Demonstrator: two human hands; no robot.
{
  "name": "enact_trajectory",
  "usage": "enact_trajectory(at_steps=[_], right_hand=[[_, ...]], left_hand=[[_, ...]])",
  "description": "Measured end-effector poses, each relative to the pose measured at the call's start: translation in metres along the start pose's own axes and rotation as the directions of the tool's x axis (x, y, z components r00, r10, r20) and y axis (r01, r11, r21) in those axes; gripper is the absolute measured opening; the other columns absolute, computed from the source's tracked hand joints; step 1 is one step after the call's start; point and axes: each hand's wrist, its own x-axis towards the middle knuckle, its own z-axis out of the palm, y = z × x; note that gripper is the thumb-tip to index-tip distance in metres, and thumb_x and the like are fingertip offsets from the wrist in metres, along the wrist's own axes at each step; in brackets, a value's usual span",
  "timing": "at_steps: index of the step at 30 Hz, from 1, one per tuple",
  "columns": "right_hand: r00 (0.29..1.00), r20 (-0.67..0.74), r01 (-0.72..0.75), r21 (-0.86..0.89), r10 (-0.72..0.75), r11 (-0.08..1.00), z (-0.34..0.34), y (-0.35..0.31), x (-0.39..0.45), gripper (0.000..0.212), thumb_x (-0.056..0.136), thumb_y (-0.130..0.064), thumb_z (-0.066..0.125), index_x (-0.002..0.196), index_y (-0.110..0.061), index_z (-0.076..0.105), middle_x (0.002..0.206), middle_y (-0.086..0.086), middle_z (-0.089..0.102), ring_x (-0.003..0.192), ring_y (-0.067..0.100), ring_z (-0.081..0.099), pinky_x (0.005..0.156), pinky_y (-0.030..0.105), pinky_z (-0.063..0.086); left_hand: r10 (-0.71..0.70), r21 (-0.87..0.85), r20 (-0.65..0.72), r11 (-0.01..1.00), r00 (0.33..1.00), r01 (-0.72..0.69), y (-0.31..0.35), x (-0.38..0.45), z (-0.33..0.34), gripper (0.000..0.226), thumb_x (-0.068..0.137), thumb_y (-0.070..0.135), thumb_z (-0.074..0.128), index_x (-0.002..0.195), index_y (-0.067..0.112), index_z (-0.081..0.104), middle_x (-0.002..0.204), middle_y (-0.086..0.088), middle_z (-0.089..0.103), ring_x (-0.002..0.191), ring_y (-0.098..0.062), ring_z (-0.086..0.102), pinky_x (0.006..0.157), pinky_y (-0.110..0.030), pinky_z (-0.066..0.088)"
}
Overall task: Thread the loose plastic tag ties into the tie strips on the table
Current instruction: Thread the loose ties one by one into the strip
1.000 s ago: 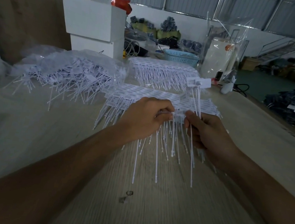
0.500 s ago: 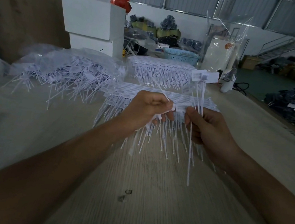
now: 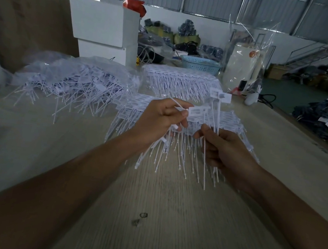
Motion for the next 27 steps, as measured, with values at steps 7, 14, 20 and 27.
enact_trajectory(at_steps=[7,14,20,27], right_hand=[[0.999,0.036,0.018,-0.056,-0.016,0.998,0.003,0.000,-0.001,0.046,0.102,-0.039,0.050,0.063,-0.016,0.050,0.054,-0.005,0.032,0.044,0.008,0.029,0.042,0.020,0.028],[0.989,0.139,-0.066,0.074,0.055,0.995,0.002,0.004,-0.001,0.041,0.104,-0.034,0.046,0.068,-0.014,0.047,0.063,0.007,0.051,0.045,0.016,0.040,0.041,0.023,0.032],[0.999,0.048,-0.022,-0.045,0.024,0.999,-0.003,0.000,0.001,0.037,0.104,-0.036,0.047,0.075,-0.015,0.054,0.056,-0.004,0.031,0.045,0.009,0.023,0.040,0.020,0.021],[0.997,-0.047,-0.067,0.030,0.068,0.997,-0.003,0.001,0.004,0.030,0.101,-0.034,0.056,0.080,-0.014,0.064,0.053,-0.007,0.030,0.042,0.007,0.024,0.037,0.020,0.022]], left_hand=[[-0.009,0.033,-0.082,0.999,0.997,0.011,-0.003,0.000,-0.001,0.018,0.095,0.004,0.063,0.110,0.010,0.071,0.077,-0.009,0.073,0.078,-0.041,0.069,0.068,-0.056,0.056],[-0.043,0.009,-0.059,0.999,0.997,0.043,0.000,0.000,-0.005,0.018,0.097,0.001,0.058,0.103,0.011,0.072,0.074,-0.010,0.069,0.063,-0.021,0.061,0.059,-0.043,0.051],[0.049,0.258,-0.095,0.966,0.994,-0.023,-0.005,0.002,-0.006,0.019,0.096,0.008,0.063,0.111,0.009,0.074,0.078,-0.005,0.070,0.065,-0.008,0.064,0.062,-0.024,0.051],[0.121,0.418,-0.017,0.903,0.992,-0.103,-0.005,-0.002,0.006,0.039,0.091,0.014,0.068,0.129,0.023,0.066,0.089,0.021,0.062,0.082,0.006,0.059,0.067,-0.008,0.040]])
